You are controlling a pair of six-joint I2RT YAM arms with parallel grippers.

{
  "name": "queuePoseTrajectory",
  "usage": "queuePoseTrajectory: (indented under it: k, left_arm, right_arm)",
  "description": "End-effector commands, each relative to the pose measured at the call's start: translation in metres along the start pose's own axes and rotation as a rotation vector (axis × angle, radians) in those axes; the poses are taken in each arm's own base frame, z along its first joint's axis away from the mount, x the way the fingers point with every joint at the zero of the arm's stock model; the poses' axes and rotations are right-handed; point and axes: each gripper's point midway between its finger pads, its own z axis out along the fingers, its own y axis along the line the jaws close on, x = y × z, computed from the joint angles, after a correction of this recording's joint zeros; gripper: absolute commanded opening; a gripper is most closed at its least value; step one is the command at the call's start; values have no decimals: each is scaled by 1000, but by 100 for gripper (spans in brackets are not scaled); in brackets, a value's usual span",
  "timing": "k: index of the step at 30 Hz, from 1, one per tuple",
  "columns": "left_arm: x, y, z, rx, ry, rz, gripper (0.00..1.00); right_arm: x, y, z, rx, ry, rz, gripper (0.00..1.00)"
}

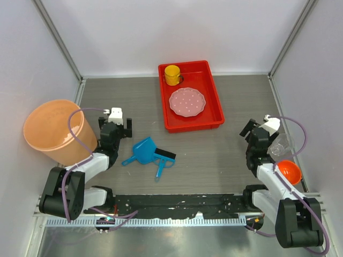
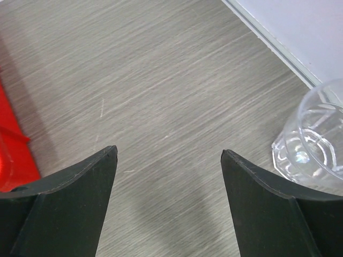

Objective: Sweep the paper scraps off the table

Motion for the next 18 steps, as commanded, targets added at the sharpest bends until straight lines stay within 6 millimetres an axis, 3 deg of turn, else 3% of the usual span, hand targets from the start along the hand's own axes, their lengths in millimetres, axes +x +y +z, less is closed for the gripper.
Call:
queuePoseTrajectory:
  k: [1, 11, 18]
  left_arm:
    - [-54, 19, 1, -107, -218, -86, 100]
    - [-51, 21, -19, -83, -318, -104, 100]
    - [-39, 11, -19, -18, -292, -83, 100]
  right_arm:
    - [-31, -5, 1, 24, -172, 54, 81]
    - [-23, -8, -2, 1, -208, 52, 80]
    - [-27, -6, -5, -18, -229, 59, 81]
